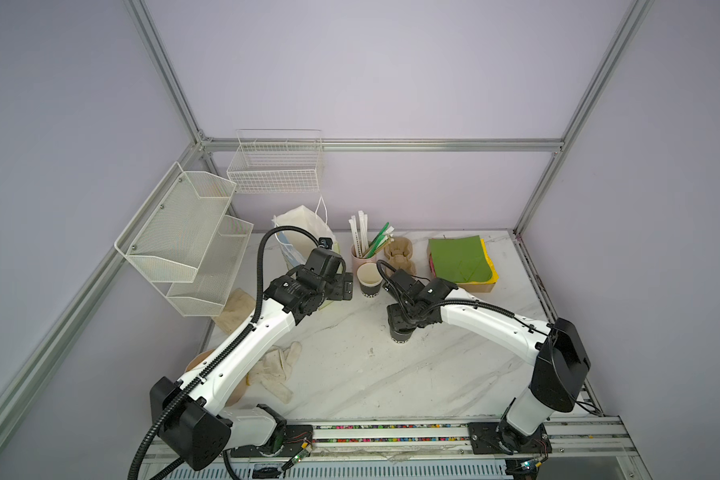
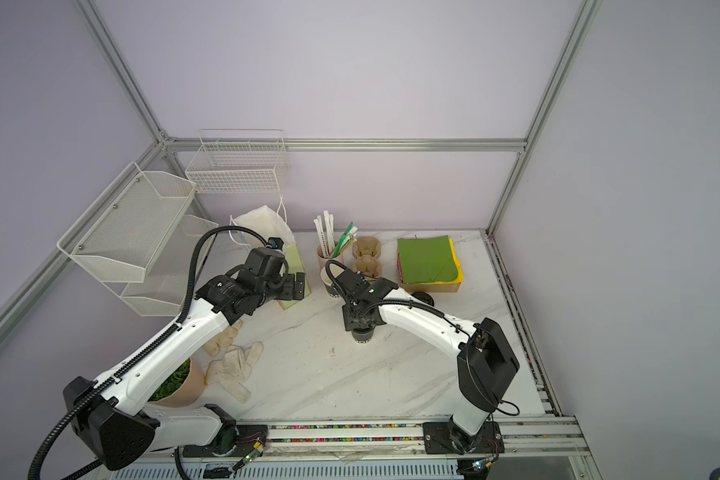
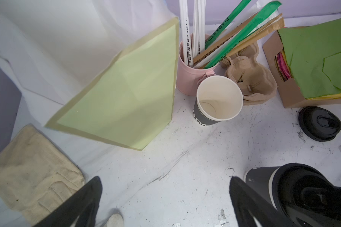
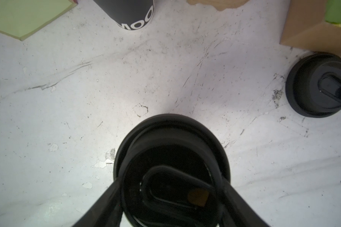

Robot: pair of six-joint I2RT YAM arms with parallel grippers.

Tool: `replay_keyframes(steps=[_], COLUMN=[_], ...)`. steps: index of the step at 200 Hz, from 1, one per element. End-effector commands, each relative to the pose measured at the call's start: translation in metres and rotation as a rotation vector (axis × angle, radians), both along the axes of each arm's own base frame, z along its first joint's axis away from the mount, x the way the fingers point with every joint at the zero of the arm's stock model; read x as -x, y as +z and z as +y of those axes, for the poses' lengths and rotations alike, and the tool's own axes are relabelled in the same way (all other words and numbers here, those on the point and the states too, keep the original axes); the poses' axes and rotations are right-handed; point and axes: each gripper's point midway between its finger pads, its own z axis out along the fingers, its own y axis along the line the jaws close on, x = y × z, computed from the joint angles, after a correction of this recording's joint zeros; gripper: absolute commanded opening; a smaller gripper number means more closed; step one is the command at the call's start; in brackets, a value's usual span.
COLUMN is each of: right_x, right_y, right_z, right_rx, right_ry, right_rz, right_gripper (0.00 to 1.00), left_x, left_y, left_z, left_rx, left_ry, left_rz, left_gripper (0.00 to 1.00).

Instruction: Pack the takeout coffee

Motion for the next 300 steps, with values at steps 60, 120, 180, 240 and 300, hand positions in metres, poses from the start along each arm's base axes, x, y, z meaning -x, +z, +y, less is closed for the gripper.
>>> replay_keyframes(steps=[60,120,180,240,300], right_x=[0.051,0.044,0.052,0.062,0.051], right_y=[-0.062,-0.063,-0.074,-0.094,-0.070], right_z=[-0.026,-0.027,-0.026,-0.030,-0.016], right_rx=[0.114,0.117,0.124,0.150,0.126], right_ry=[0.015,0.050,0.054,0.055,0.082], right_rz=[0.344,0.343,0.362,0.382,0.357], right_gripper=[0.69,0.69,0.68,0.68,0.68], left_x=[0.000,0.000,0.000,0.000,0.000], left_y=[-0.012,-0.014,-0.015,-0.019,-0.021], left_z=[-0.004,-0.005,-0.007,-0.010,-0.010], left_rx=[-0.024,-0.027,-0.019,-0.016,-0.018], left_ry=[-0.028,-0.031,-0.038,-0.045,-0.048], left_rz=[0.045,0.051,0.059,0.072,0.081], left_gripper=[1.00,1.00,1.00,1.00,1.00])
